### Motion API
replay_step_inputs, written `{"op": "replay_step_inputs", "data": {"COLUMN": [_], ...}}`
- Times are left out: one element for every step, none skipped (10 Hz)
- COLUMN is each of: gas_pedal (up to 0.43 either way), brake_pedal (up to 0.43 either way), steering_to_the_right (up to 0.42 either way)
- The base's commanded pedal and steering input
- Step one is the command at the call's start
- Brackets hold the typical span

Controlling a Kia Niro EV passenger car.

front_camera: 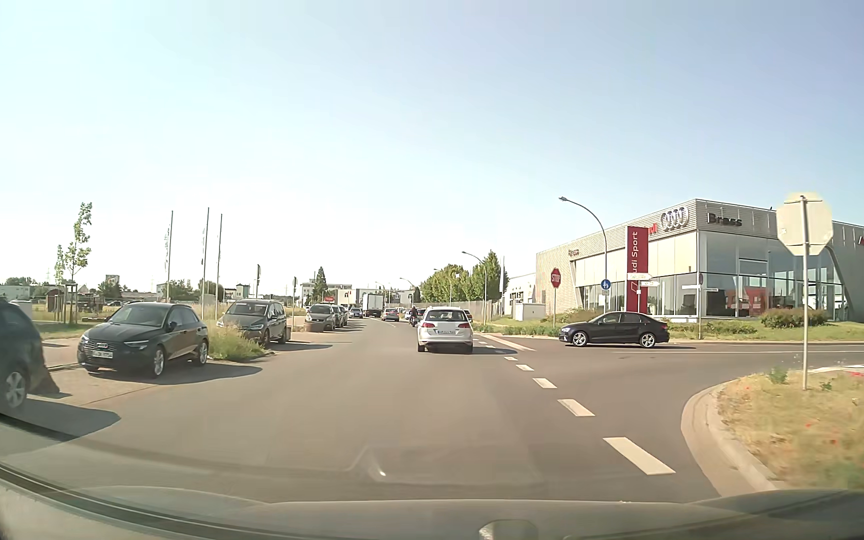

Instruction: Follow the waypoints while adhering to traffic rules and regulations

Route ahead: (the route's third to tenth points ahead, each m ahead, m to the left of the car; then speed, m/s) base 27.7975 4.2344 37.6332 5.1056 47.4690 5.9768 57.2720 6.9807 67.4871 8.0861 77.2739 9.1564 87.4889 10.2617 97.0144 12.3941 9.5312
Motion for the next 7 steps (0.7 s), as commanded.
{"op": "replay_step_inputs", "data": {"gas_pedal": [0.028, 0.028, 0.028, 0.028, 0.028, 0.028, 0.028], "brake_pedal": [0.030, 0.030, 0.030, 0.030, 0.030, 0.030, 0.030], "steering_to_the_right": [-0.001, -0.002, -0.002, -0.003, -0.004, -0.006, -0.008]}}
